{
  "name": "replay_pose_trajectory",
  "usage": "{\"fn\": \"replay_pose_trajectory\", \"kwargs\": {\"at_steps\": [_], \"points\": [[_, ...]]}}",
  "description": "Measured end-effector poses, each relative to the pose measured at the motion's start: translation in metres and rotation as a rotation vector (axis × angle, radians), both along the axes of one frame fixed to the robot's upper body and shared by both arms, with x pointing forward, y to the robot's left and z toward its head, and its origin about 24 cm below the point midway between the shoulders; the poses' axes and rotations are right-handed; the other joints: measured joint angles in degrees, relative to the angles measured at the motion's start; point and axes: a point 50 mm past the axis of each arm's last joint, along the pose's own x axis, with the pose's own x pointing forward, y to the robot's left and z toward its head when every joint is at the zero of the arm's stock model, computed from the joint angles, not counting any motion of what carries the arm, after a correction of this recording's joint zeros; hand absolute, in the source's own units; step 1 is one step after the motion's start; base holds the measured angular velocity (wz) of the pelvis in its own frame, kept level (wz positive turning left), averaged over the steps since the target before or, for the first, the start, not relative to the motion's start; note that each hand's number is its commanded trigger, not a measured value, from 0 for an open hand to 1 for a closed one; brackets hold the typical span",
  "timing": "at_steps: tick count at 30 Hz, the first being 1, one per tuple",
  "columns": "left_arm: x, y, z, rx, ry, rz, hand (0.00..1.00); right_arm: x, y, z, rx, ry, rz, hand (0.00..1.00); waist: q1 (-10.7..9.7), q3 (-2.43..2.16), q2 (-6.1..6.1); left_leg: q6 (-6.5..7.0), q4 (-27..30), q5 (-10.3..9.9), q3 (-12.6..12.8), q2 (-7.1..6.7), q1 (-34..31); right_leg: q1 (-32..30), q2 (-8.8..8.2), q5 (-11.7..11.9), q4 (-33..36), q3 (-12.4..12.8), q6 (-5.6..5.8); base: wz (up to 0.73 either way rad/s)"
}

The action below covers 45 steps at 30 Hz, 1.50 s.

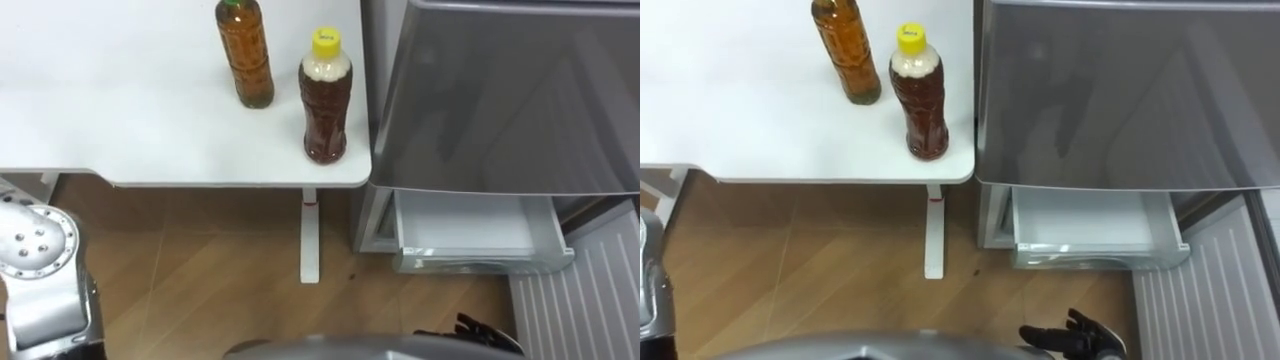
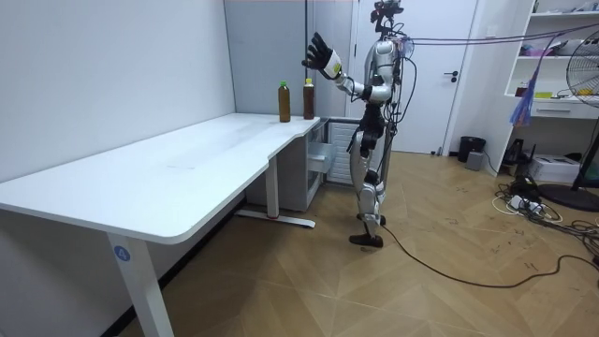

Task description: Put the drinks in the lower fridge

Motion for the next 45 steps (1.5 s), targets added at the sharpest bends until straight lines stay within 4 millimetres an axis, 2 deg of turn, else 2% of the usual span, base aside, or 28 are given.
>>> {"fn": "replay_pose_trajectory", "kwargs": {"at_steps": [7, 9, 11, 19, 21, 25, 29, 30, 34, 38, 45], "points": [[0.004, -0.01, 0.024, 0.058, -0.084, -0.09, 0.0, 0.003, 0.0, 0.0, 0.007, -0.009, 0.012, 0.0, -1.17, 0.05, 0.22, 0.01, -0.13, 0.0, -0.37, -0.17, -0.06, 0.2, 0.0, 0.03, -0.96, 0.07, -0.06, 0.01], [0.01, -0.019, 0.029, 0.076, -0.093, -0.161, 0.0, 0.001, -0.001, 0.0, 0.013, -0.007, -0.004, 0.0, -1.36, 0.02, 0.43, 0.03, -0.11, 0.02, -0.56, -0.28, -0.04, 0.34, -0.03, 0.04, -0.96, 0.03, -0.06, 0.02], [0.016, -0.026, 0.03, 0.089, -0.083, -0.228, 0.0, 0.002, -0.001, 0.0, 0.015, -0.006, -0.007, 0.0, -1.45, -0.05, 0.29, 0.03, -0.1, 0.03, -0.59, -0.29, -0.05, 0.43, -0.04, 0.04, -0.96, 0.06, -0.06, 0.0], [0.03, -0.066, 0.031, 0.146, -0.011, -0.551, 0.0, 0.012, 0.002, 0.0, 0.038, -0.014, 0.004, 0.0, -3.31, 0.29, -0.14, 0.03, -0.05, 0.03, -0.44, -0.27, -0.6, 0.16, -0.04, 0.04, -0.87, 0.23, -0.06, 0.01], [0.034, -0.081, 0.031, 0.161, 0.013, -0.664, 0.0, 0.017, 0.003, 0.0, 0.04, -0.015, 0.025, 0.0, -3.66, 0.3, -0.25, 0.03, -0.07, 0.03, -0.45, -0.27, -0.59, 0.15, -0.06, 0.04, -0.85, 0.14, -0.06, 0.0], [0.038, -0.093, 0.025, 0.186, 0.081, -0.783, 0.0, 0.019, 0.004, -0.001, 0.042, 0.006, 0.045, 0.0, -4.41, 0.37, -0.43, 0.03, -0.24, 0.03, -0.4, -0.21, -0.56, 0.1, -0.02, 0.04, -0.85, 0.13, -0.06, 0.0], [0.045, -0.108, 0.013, 0.179, 0.173, -0.934, 0.0, 0.021, 0.005, -0.002, 0.046, 0.006, 0.051, 0.0, -4.51, 0.17, -0.62, 0.03, -0.09, 0.03, -0.28, -0.16, -1.12, -0.73, 0.02, 0.04, -0.55, 0.32, -0.06, -0.02], [0.046, -0.112, 0.009, 0.169, 0.2, -0.974, 0.0, 0.021, 0.006, -0.002, 0.047, 0.007, 0.05, 0.0, -4.54, 0.28, -0.78, 0.03, -0.02, 0.03, -0.11, -0.11, -1.11, -0.81, 0.06, 0.04, -0.49, 0.55, -0.07, -0.07], [0.049, -0.116, 0.002, 0.122, 0.242, -1.07, 0.0, 0.025, 0.006, -0.001, 0.051, -0.004, 0.058, 0.0, -4.9, 0.39, -0.84, 0.03, 0.45, -0.01, 0.18, -0.04, -1.34, -1.0, 0.09, 0.06, -0.33, 0.75, -0.09, -0.03], [0.049, -0.118, 0.001, 0.092, 0.236, -1.153, 0.0, 0.027, 0.006, -0.001, 0.052, -0.008, 0.06, 0.0, -5.93, 0.36, -0.17, 0.04, 0.73, -0.02, 0.37, 0.05, -1.59, -1.23, 0.1, 0.06, 0.07, 0.68, -0.09, 0.02], [0.05, -0.121, -0.001, 0.106, 0.28, -1.207, 0.0, 0.028, 0.005, 0.0, 0.049, -0.01, 0.059, 0.0, -6.11, 0.35, 0.37, 0.06, 0.91, -0.04, 0.63, 0.15, -1.5, -0.9, 0.13, 0.1, 0.32, 0.73, -0.16, 0.0]]}}
